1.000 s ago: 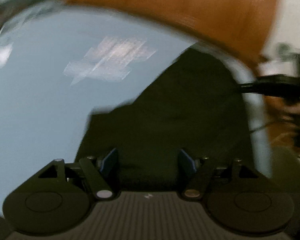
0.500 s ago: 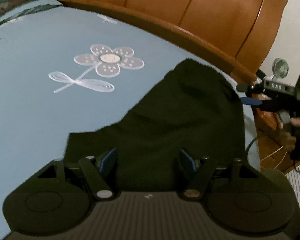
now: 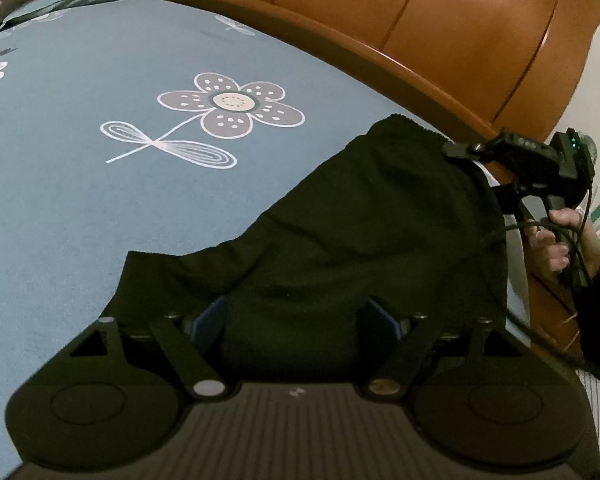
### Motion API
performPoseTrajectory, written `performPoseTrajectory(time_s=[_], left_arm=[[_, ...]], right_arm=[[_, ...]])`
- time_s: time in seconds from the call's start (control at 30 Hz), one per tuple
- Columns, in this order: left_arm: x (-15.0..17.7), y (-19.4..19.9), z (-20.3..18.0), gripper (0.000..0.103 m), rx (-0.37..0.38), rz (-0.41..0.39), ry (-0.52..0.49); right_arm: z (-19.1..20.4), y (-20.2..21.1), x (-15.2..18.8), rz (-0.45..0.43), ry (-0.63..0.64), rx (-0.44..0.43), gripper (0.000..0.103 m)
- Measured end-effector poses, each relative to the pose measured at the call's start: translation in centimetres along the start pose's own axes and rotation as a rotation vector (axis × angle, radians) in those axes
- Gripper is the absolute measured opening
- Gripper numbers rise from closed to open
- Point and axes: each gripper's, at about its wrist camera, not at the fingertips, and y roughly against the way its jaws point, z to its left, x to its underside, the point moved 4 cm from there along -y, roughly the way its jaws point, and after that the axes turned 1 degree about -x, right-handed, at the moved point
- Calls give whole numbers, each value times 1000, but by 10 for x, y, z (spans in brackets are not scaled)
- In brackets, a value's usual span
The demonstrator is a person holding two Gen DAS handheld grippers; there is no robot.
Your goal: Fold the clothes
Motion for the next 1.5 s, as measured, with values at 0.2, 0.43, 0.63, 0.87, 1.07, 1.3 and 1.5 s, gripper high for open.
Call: performPoseTrajectory(time_s=[0.2, 0.43, 0.63, 0.87, 1.07, 1.3, 1.5], left_arm=[[3, 9, 2, 77, -9, -3, 23], [7, 14, 14, 78, -6, 0, 32], [10, 15, 17, 78, 3, 4, 21], [9, 16, 17, 79, 4, -16, 24], [-13, 30, 8, 79, 42, -68, 0], [-28, 32, 4, 79, 39, -90, 23], [-21, 58, 10, 79, 41, -133, 43]], right_arm=[[22, 31, 17, -62, 69, 1, 37], [41, 57, 46, -25, 271, 148, 42], [34, 52, 41, -15, 290, 225, 68], [-3, 67, 9, -67, -35, 80, 79], [-32, 57, 21, -4, -271, -29, 79], [11, 29, 16, 43, -81, 19, 46], [97, 49, 39, -18, 309, 37, 42]])
